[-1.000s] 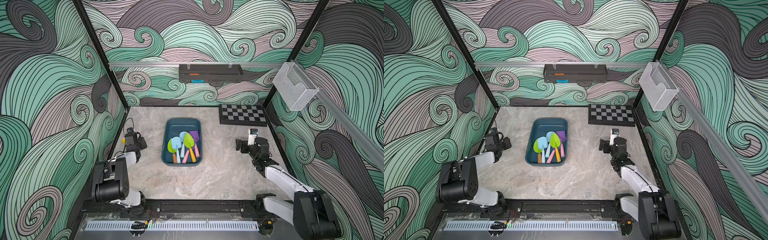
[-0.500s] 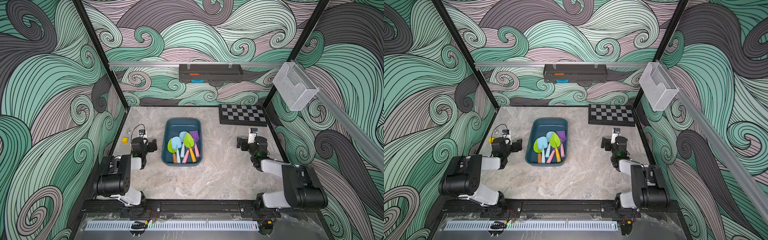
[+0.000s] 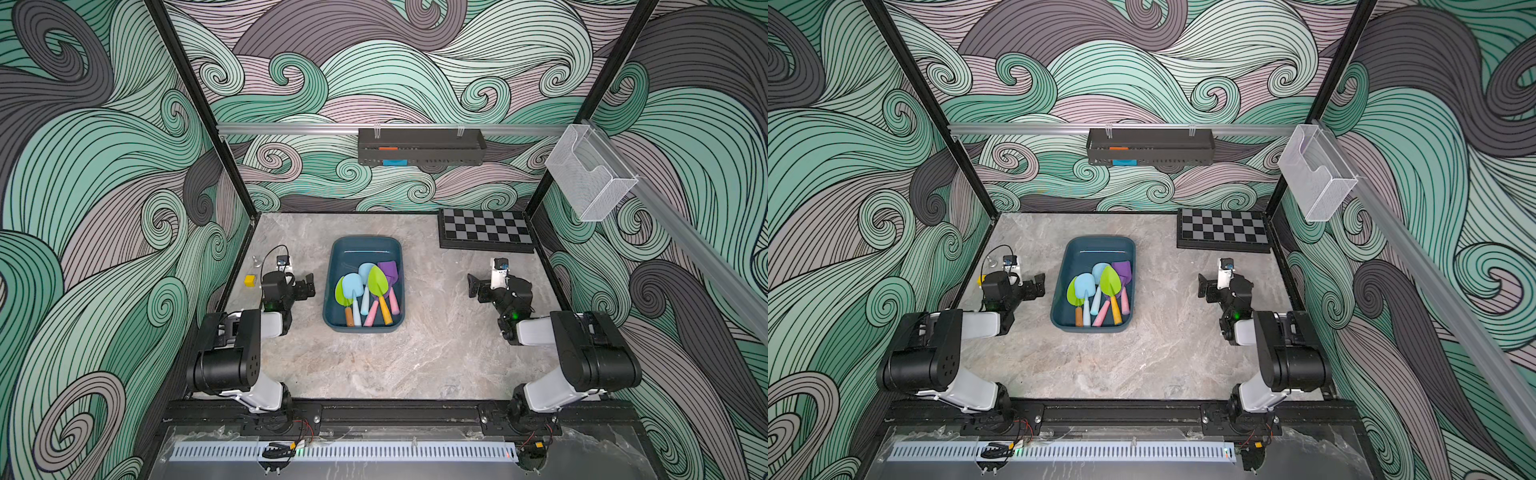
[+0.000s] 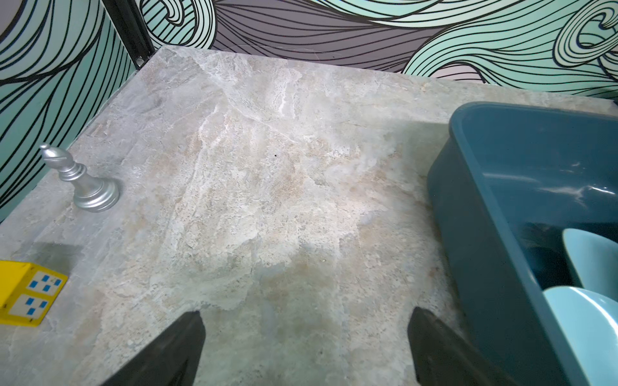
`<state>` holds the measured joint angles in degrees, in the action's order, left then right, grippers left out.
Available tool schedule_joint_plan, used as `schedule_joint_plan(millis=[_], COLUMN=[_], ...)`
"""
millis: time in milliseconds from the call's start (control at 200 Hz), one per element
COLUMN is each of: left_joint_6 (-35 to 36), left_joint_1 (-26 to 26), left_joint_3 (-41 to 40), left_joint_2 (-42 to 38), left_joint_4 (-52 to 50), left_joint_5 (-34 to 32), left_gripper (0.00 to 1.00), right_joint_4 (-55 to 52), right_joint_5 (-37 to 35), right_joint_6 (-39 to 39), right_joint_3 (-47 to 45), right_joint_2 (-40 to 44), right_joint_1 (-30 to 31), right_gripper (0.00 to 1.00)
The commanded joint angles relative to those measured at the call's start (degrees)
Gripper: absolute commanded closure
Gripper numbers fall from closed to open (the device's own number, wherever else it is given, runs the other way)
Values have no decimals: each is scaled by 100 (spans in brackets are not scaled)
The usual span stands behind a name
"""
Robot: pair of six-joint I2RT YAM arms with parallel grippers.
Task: Put the shovel into the storage box
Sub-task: Reset both arms
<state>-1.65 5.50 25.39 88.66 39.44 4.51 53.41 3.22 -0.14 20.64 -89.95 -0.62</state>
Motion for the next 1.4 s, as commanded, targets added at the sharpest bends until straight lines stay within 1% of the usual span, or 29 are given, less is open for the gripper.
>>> schedule_joint_plan(millis=[0,100,165,305,525,685,866,1001,1096,1396], left_joint_6=[60,51,51,51,51,51,51,57,103,81], left_joint_1=[18,22,17,19,21,14,13,12,-74,-78], left_joint_3=[135,147,151,151,147,150,151,160,156,139], left_joint_2=[-104,-106,-104,-107,-113,-104,-105,-106,-103,-121], left_joint_4=[-74,-86,-94,-95,-87,-97,-101,-103,-121,-101], left_joint_5=[26,17,14,14,14,14,14,-1,-185,-210], left_gripper=[1,1,1,1,1,1,1,1,1,1], right_joint_4=[524,1110,1153,1297,2796,2788,2789,2789,2789,2789], right_joint_5=[12,-209,-308,-278,-427,-324,-533,-527,-531,-614], right_joint_6=[-50,13,40,32,74,41,102,102,102,148], right_joint_3=[-137,-415,-464,-532,-1156,-1180,-1215,-1216,-1220,-1202], right_joint_2=[38,-4,22,9,-287,-244,-223,-225,-231,-241], right_joint_1=[-7,-7,-7,-8,-8,-4,-8,-7,-8,-7], right_gripper=[1,1,1,1,1,1,1,1,1,1])
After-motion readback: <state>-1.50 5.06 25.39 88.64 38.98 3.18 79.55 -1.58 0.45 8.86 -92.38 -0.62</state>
